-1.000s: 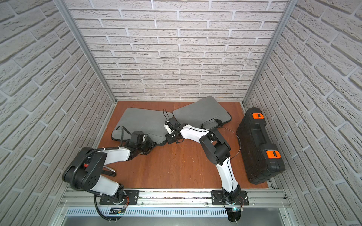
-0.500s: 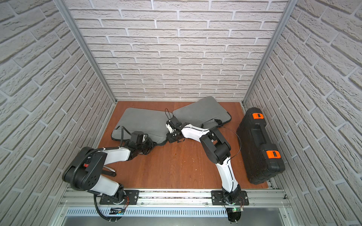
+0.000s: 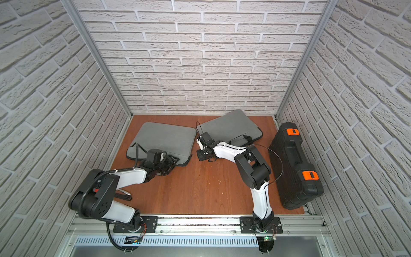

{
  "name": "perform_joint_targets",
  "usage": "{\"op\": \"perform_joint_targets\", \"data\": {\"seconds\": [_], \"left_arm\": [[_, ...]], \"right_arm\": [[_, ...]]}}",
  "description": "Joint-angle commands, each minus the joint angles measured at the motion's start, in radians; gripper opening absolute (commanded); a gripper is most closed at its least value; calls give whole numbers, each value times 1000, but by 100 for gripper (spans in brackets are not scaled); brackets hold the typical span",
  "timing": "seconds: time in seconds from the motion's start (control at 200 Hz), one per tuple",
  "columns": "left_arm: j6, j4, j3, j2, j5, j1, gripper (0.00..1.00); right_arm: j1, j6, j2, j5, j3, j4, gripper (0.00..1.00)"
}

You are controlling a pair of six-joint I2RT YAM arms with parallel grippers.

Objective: Open the zippered laptop bag and take out the laptop
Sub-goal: Unzip the zipper on the zippered laptop bag, then open the bag flap on the zippered laptop bag.

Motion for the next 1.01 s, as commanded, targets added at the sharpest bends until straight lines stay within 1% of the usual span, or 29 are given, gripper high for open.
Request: {"op": "perform_joint_targets", "data": {"seconds": [0.0,0.105,0.22,0.34,0.425,0.505,0.65,0.69,0.75,0.865,1.0], "left_arm": [[42,-115,11,-77,-31,22,73],[91,-247,24,-179,-69,50,82],[165,-425,36,-300,-154,110,90],[205,-531,13,-416,-182,208,93],[219,-553,-14,-476,-158,286,92],[237,-564,-35,-502,-136,350,92],[283,-544,-51,-482,-105,447,92],[293,-513,-57,-463,-86,475,91],[299,-445,-70,-432,-62,512,89],[301,-300,-80,-347,-21,551,84],[309,-226,-59,-235,-2,575,81]], "right_arm": [[18,-13,-81,12,-14,40,32],[32,6,-98,14,-23,36,35],[47,42,-104,0,-30,39,37],[66,56,-87,-4,-4,5,37],[82,52,-79,2,2,-2,37],[99,42,-68,14,16,-17,36],[133,26,-52,30,48,-46,34],[141,24,-49,34,56,-50,38],[150,21,-47,40,66,-54,39],[160,25,-46,41,70,-50,39],[161,32,-49,37,68,-43,40]]}}
